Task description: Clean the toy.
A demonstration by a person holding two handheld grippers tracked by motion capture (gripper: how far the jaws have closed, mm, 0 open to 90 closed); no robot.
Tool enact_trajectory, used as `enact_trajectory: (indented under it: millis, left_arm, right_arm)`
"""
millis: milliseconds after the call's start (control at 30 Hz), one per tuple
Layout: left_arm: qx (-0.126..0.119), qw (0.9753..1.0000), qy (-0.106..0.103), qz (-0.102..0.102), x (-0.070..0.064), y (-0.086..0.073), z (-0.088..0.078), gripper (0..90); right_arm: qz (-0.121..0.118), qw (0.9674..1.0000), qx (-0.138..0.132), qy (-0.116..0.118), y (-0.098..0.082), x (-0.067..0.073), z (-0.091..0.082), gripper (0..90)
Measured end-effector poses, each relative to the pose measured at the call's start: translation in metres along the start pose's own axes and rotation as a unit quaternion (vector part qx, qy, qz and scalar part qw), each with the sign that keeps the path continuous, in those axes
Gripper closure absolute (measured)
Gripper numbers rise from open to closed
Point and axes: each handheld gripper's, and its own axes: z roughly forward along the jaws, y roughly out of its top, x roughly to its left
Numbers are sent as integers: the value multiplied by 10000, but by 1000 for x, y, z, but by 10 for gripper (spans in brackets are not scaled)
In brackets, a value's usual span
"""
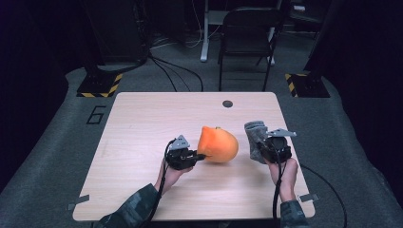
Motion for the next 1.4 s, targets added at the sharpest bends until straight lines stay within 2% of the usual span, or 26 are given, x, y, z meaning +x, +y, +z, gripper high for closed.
enact_trajectory:
  millis: [67,100,167,200,233,267,300,467,533,567,600,633,700,733,767,867,967,1000,1033,1067,1100,1133,1200,1267,1367,1400]
  left_arm:
    - [48,9999,-43,-95,1,-1,0,768]
    - [63,9989,-159,-438,2,-3,2,769]
    - [114,9973,-283,-666,2,-4,4,768]
    - [114,9973,-283,-666,2,-4,4,769]
    - [167,9963,-337,-770,2,-5,7,769]
    - [167,9963,-337,-770,2,-5,7,769]
    - [212,9950,-415,-885,3,-8,10,768]
    - [335,9943,-392,-932,7,-14,17,765]
    - [345,9939,-387,-972,7,-16,20,765]
    - [388,9943,-375,-924,7,-17,21,765]
    - [372,9943,-342,-936,6,-18,23,765]
    - [418,9949,-347,-846,8,-19,23,765]
    - [393,9952,-323,-838,6,-19,24,765]
    - [394,9959,-315,-756,6,-18,24,765]
    - [375,9967,-276,-661,5,-17,25,764]
    - [400,9974,-269,-538,4,-17,26,763]
    - [383,9974,-284,-537,6,-18,26,763]
    - [383,9974,-284,-537,6,-18,26,762]
    - [389,9971,-335,-556,7,-18,27,762]
    - [389,9971,-335,-556,7,-18,27,761]
    - [388,9972,-364,-521,8,-18,27,761]
    - [388,9972,-364,-521,8,-18,27,760]
    - [361,9977,-342,-469,9,-19,27,760]
    - [377,9977,-339,-459,9,-19,27,759]
    - [406,9977,-338,-417,9,-19,27,759]
    - [406,9977,-338,-417,9,-19,27,759]
  right_arm:
    - [-50,9999,-83,95,4,6,-5,772]
    - [-102,9997,-146,174,7,12,-8,772]
    - [-51,9988,-205,453,11,20,-11,773]
    - [-51,9988,-205,453,11,20,-11,773]
    - [-105,9973,-292,668,15,32,-16,773]
    - [-105,9973,-292,668,15,32,-16,773]
    - [-230,9955,-398,824,19,48,-20,774]
    - [-689,9905,-498,1084,22,96,-19,775]
    - [-980,9895,-283,1025,18,115,-8,775]
    - [-1020,9896,-234,986,16,122,-1,776]
    - [-1074,9903,-133,869,14,127,6,776]
    - [-1255,9899,-81,648,11,129,12,777]
    - [-1215,9906,-41,623,9,126,20,778]
    - [-1215,9906,-41,623,9,126,20,778]
    - [-1198,9915,-25,513,9,120,20,778]
    - [-1130,9924,32,484,7,106,21,778]
    - [-919,9952,143,305,4,91,23,777]
    - [-919,9952,143,305,4,91,23,777]
    - [-778,9965,228,224,1,79,27,777]
    - [-778,9965,228,224,1,79,27,777]
    - [-683,9972,294,124,-3,67,34,777]
    - [-683,9972,294,124,-3,67,34,777]
    - [-505,9969,597,23,-12,52,49,776]
    - [-425,9962,754,39,-18,46,59,776]
    - [-481,9936,1024,28,-25,43,71,773]
    - [-481,9936,1024,28,-25,43,71,773]
